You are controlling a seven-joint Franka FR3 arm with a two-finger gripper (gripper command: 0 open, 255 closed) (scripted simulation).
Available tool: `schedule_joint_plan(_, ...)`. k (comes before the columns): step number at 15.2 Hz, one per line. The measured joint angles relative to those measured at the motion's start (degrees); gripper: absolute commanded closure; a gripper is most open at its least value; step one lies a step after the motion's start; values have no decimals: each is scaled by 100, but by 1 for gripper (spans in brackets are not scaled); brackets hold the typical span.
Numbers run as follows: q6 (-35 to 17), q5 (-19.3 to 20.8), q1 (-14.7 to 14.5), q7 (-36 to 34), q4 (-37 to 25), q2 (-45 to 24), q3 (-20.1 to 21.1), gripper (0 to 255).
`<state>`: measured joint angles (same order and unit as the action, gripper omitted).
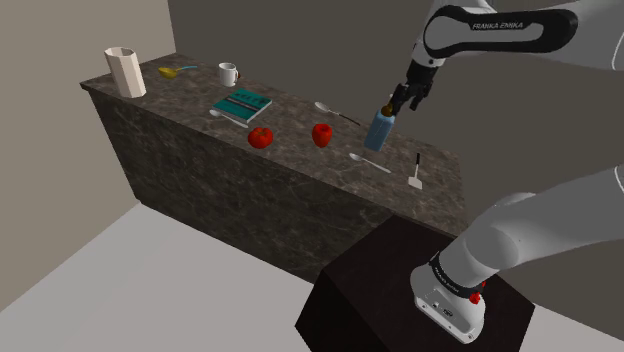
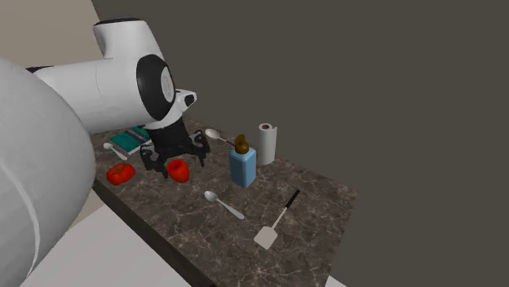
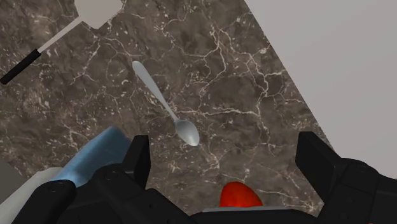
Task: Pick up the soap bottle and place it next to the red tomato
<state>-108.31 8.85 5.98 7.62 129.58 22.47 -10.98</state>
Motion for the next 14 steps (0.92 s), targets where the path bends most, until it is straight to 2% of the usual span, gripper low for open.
schedule_joint_plan(8, -528, -189, 173, 876, -1098, -1495, -571, 0)
schedule_joint_plan(14, -704, -617, 394, 1569, -2226, -2752, -847, 0)
